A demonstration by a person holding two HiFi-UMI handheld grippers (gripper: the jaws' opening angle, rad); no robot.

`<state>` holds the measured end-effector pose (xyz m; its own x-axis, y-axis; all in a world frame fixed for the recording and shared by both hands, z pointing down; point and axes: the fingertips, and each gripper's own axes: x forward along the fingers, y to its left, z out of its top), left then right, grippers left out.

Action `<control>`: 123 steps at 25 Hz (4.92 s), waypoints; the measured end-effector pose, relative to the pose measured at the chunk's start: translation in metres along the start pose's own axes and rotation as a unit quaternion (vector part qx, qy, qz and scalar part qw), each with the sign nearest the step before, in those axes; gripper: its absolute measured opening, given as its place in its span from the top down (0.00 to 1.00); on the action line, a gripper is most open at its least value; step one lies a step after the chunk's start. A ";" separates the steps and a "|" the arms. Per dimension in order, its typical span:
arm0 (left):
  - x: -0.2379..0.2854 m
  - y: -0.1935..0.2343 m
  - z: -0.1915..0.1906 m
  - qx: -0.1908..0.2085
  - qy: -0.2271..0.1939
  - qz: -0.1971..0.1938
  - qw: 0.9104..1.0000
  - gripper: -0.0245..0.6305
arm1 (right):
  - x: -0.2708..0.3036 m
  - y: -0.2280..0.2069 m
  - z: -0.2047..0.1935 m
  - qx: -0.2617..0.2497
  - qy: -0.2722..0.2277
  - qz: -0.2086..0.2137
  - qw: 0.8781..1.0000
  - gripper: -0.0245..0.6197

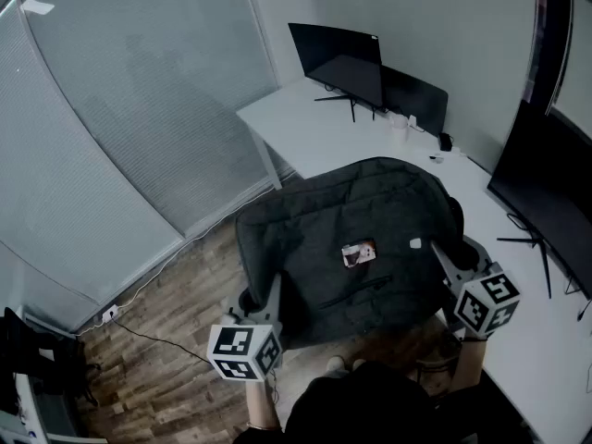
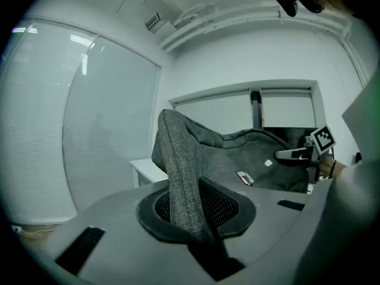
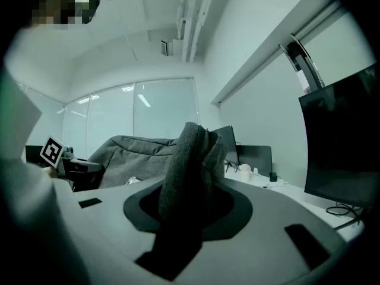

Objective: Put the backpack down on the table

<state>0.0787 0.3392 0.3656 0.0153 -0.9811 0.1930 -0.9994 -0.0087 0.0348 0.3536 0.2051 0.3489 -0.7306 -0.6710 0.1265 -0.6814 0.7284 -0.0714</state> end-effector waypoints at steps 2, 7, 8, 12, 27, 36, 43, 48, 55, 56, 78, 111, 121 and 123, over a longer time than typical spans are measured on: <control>0.000 0.000 0.000 0.000 0.001 0.000 1.000 0.87 | 0.000 0.000 0.000 0.000 0.001 0.000 1.000 0.78; -0.001 0.000 0.000 -0.002 0.002 0.000 1.000 0.87 | -0.002 0.001 0.001 -0.002 0.003 -0.001 1.000 0.78; -0.002 -0.001 0.001 -0.003 0.002 -0.001 1.000 0.87 | -0.002 0.001 0.002 -0.003 0.003 -0.001 1.000 0.78; -0.004 -0.002 0.002 -0.007 0.004 0.000 1.000 0.87 | -0.004 0.001 0.005 -0.004 0.006 0.001 1.000 0.78; 0.021 -0.014 -0.017 -0.020 0.026 0.041 0.999 0.87 | 0.026 -0.033 -0.016 0.009 0.027 0.028 0.999 0.78; 0.041 0.019 -0.023 -0.035 0.038 0.047 0.998 0.87 | 0.067 -0.028 -0.019 0.009 0.041 0.033 0.999 0.78; 0.086 0.063 -0.016 -0.032 0.038 0.035 0.998 0.87 | 0.123 -0.030 -0.016 0.014 0.039 0.021 0.999 0.78; 0.123 0.098 -0.009 -0.032 0.045 0.023 0.998 0.87 | 0.166 -0.031 -0.013 0.021 0.041 0.009 0.999 0.78; 0.167 0.143 -0.011 -0.033 0.062 0.005 0.998 0.87 | 0.218 -0.030 -0.019 0.032 0.055 -0.011 0.998 0.78; 0.172 0.148 -0.010 -0.033 0.062 0.002 0.998 0.87 | 0.224 -0.030 -0.019 0.032 0.055 -0.013 0.998 0.78; 0.269 0.233 0.014 -0.024 0.051 -0.042 0.998 0.87 | 0.325 -0.034 -0.004 0.036 0.035 -0.063 0.997 0.78; 0.477 0.342 0.083 -0.022 0.037 -0.039 0.998 0.87 | 0.550 -0.121 0.058 0.029 0.025 -0.058 0.998 0.78; 0.531 0.355 0.092 -0.022 0.037 -0.050 0.998 0.87 | 0.593 -0.152 0.063 0.030 0.020 -0.063 0.997 0.78; 0.542 0.359 0.090 -0.024 0.042 -0.055 0.997 0.87 | 0.600 -0.155 0.061 0.033 0.025 -0.066 0.997 0.78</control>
<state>-0.2750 -0.2129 0.3940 0.1292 -0.9549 0.2674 -0.9889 -0.1040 0.1063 0.0183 -0.3193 0.3755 -0.6325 -0.7516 0.1872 -0.7740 0.6227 -0.1152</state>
